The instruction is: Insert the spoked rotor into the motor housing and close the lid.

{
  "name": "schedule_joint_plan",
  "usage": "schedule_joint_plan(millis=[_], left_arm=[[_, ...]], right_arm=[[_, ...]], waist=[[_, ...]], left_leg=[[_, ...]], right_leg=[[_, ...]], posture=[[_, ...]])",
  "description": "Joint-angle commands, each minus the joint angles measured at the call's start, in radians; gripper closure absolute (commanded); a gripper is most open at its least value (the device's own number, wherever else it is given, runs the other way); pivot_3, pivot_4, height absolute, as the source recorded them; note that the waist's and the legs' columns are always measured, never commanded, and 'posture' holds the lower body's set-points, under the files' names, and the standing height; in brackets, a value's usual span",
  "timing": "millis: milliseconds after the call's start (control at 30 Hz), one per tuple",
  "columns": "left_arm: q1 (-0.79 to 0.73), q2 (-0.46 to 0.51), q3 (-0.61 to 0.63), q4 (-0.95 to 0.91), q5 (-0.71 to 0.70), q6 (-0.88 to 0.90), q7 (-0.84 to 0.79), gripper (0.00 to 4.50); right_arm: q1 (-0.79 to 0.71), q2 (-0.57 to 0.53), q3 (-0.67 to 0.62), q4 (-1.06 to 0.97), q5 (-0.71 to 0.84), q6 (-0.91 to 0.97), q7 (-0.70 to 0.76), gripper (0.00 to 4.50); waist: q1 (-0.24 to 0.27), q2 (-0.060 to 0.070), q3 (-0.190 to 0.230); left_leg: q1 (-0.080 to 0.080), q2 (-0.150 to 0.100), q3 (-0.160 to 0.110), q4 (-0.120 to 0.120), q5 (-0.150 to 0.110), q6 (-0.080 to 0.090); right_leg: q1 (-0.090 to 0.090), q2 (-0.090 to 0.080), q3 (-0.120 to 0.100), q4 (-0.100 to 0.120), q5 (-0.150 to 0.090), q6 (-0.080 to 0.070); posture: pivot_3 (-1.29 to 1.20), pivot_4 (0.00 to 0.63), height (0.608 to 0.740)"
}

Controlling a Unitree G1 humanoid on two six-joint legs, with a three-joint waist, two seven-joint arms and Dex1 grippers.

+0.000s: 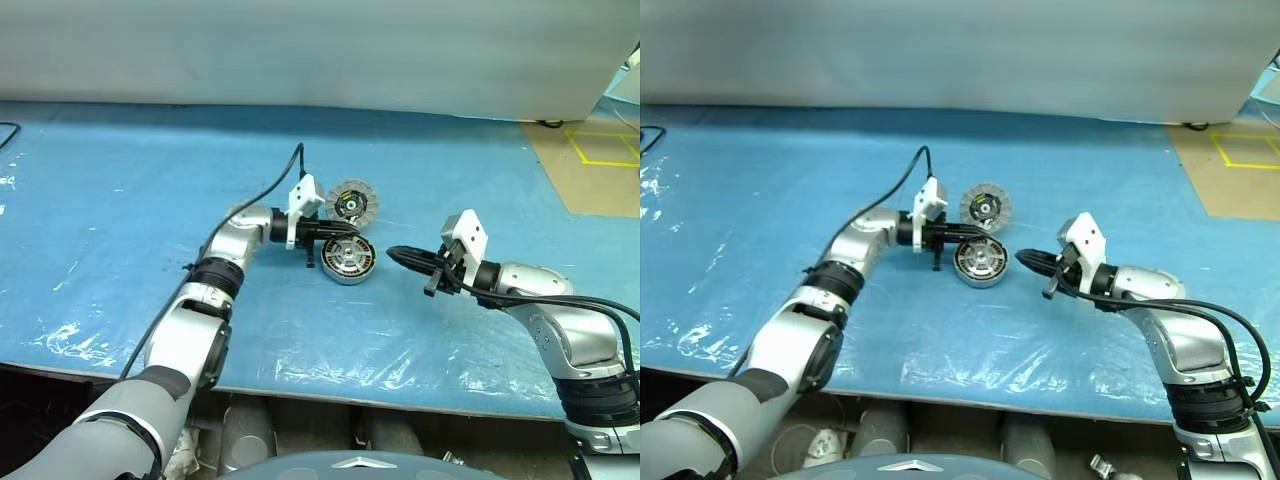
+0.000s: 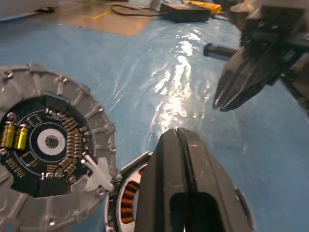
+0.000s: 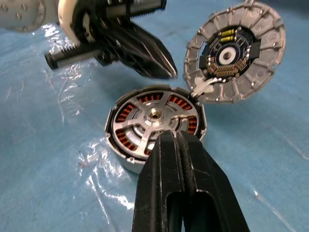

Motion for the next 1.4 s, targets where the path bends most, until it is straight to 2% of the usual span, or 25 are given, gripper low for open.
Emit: schedule_joint_plan(millis=[33,300,533,667,833,1033,1233,1400], left_arm=[[0.006,-0.022,-0.025,-0.024,0.036,-0.043,0.1,4.43],[0.092,-0.008,-0.131,-0.012,0.137,-0.039,0.162,4.43],[0.142,0.007,-0.124,-0.093,0.082,0.009,0.114,4.43],[0.19,0.033,-0.136,-0.201,0.018,0.134,0.01,4.43],[0.241,0.116,-0.176,-0.355,-0.02,0.317,-0.076,4.43],[0.242,0.109,-0.105,-0.373,-0.058,0.233,0.026,4.43],[0.249,0.092,-0.023,-0.53,-0.224,0.365,0.025,4.43],[0.288,0.121,-0.007,-0.665,-0.281,0.444,0.054,4.43]], right_arm=[[-0.029,0.006,-0.01,-0.012,0.002,-0.025,-0.014,4.5],[-0.031,0.002,-0.011,-0.017,-0.002,-0.021,-0.02,4.5],[-0.049,0.014,0.006,-0.006,-0.009,-0.024,-0.027,4.5],[-0.062,0.017,0.015,0.013,-0.017,-0.036,-0.024,4.5],[-0.066,0.016,0.016,0.025,-0.021,-0.048,-0.02,4.5],[-0.071,0.022,0.022,0.038,-0.026,-0.057,-0.021,4.5],[-0.101,0.042,0.034,0.084,-0.079,-0.093,-0.063,4.5],[-0.16,0.074,0.064,0.17,-0.152,-0.142,-0.115,4.5]], waist=[[-0.001,0.0,0.0],[-0.002,0.0,0.0],[-0.004,0.0,0.0],[-0.005,0.001,0.0],[-0.006,0.001,0.0],[-0.006,0.001,0.0],[-0.006,0.001,0.0],[-0.009,0.001,0.0]], left_leg=[[0.0,0.0,0.0,0.0,0.0,0.0],[0.002,0.0,0.0,-0.001,0.0,0.0],[0.004,0.0,0.0,-0.001,0.0,0.0],[0.005,0.0,0.0,-0.001,0.0,0.0],[0.005,0.0,0.0,-0.003,0.0,0.0],[0.005,0.0,0.001,-0.004,0.0,0.0],[0.003,0.0,0.001,-0.002,0.0,0.0],[0.002,0.0,0.002,-0.003,0.0,0.0]], right_leg=[[0.0,0.0,0.0,0.0,0.0,0.0],[0.001,0.0,0.0,0.0,0.001,0.002],[0.004,0.0,0.001,0.0,0.0,0.0],[0.004,0.0,0.001,-0.001,0.0,0.0],[0.003,0.0,0.0,-0.001,0.0,0.0],[0.003,0.0,0.001,-0.001,0.0,-0.001],[0.001,0.0,0.001,-0.001,0.0,-0.001],[-0.001,0.0,0.001,-0.001,0.0,-0.001]], posture=[[0.0,0.15,0.74],[0.0,0.15,0.74],[0.0,0.15,0.74],[0.0,0.15,0.74],[0.0,0.15,0.74],[0.0,0.15,0.74],[0.0,0.15,0.74],[0.0,0.15,0.74]])
